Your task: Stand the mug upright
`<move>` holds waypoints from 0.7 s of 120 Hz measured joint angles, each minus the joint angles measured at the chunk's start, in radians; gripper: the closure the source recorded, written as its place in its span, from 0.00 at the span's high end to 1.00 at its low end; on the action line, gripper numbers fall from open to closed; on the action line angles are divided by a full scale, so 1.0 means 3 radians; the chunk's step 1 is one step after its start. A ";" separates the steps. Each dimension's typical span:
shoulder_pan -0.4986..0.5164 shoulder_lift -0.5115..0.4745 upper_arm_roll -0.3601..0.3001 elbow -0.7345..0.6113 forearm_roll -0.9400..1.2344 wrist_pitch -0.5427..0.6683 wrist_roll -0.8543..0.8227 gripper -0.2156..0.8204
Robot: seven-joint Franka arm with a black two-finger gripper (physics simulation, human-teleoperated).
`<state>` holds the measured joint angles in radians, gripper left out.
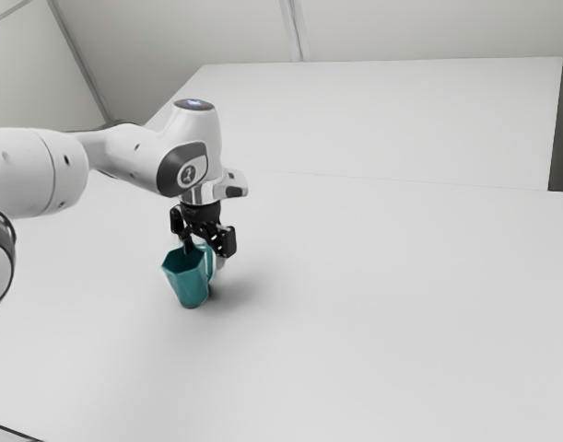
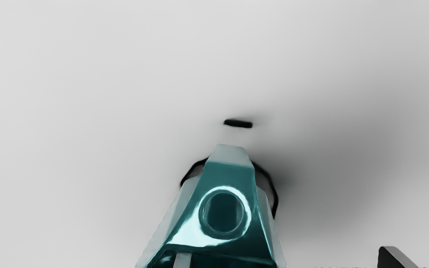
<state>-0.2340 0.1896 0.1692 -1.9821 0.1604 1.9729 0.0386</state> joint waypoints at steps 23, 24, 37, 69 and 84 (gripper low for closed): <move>-0.0046 -0.0132 -0.0002 0.0101 0.0019 -0.0034 -0.0008 0.76; -0.0047 -0.0138 -0.0002 0.0108 0.0020 -0.0037 -0.0008 0.76; -0.0055 -0.0192 0.0001 0.0228 0.0028 -0.0079 -0.0010 0.78; -0.0038 -0.0244 0.0010 0.0749 0.0040 -0.0226 0.0078 0.79; -0.0018 -0.0304 0.0010 0.1093 0.0045 -0.0424 0.0144 0.79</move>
<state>-0.2393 0.0985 0.1722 -1.6541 0.1740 1.8458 0.0819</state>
